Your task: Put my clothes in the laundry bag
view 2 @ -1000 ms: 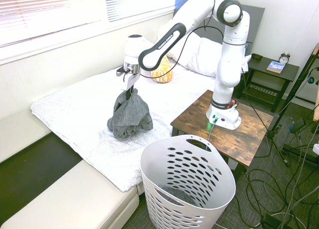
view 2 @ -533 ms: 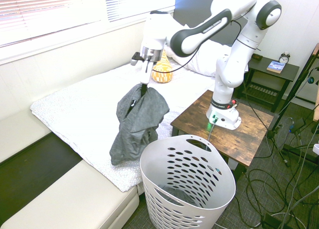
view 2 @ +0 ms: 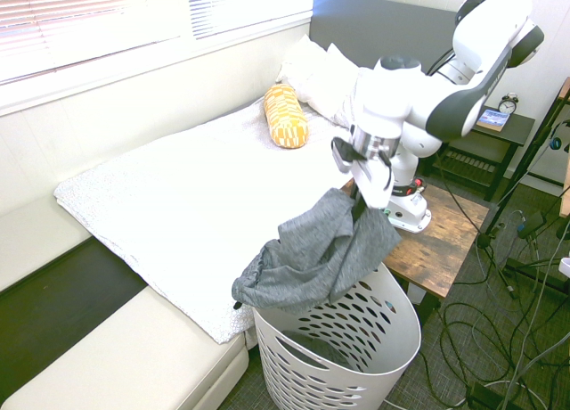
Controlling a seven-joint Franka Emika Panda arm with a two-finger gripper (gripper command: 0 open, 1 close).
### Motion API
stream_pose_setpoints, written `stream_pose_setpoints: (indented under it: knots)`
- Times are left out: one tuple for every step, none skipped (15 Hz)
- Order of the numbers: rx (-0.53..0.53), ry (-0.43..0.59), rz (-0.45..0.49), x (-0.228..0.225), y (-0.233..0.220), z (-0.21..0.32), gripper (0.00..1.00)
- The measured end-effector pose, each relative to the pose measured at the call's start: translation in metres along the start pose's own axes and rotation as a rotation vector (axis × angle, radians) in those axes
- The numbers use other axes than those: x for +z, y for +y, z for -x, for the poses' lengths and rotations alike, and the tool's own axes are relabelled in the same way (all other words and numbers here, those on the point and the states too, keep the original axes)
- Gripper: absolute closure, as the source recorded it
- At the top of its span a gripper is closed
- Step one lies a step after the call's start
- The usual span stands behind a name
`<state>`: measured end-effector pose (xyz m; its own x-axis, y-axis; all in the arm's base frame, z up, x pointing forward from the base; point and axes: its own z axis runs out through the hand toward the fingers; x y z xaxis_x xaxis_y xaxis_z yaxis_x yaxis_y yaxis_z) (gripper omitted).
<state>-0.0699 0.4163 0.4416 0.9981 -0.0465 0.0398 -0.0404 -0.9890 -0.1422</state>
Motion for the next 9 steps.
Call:
stream_pose_setpoints:
  knots:
    - [-0.001, -0.012, 0.022, 0.028, 0.004, 0.012, 1.0]
    - [0.002, -0.028, 0.042, 0.056, 0.009, 0.02, 1.0]
    - [0.006, -0.038, 0.063, 0.086, 0.015, 0.026, 1.0]
    - [0.008, -0.053, 0.086, 0.117, 0.022, 0.032, 0.0]
    - [0.004, -0.068, 0.113, 0.14, 0.026, 0.035, 0.0]
    - [0.001, -0.079, 0.135, 0.155, 0.027, 0.036, 0.0]
    - [-0.003, -0.09, 0.147, 0.164, 0.027, 0.034, 0.0]
    - [-0.004, -0.095, 0.153, 0.169, 0.026, 0.031, 0.0]
    - [-0.003, -0.098, 0.156, 0.172, 0.025, 0.027, 0.0]
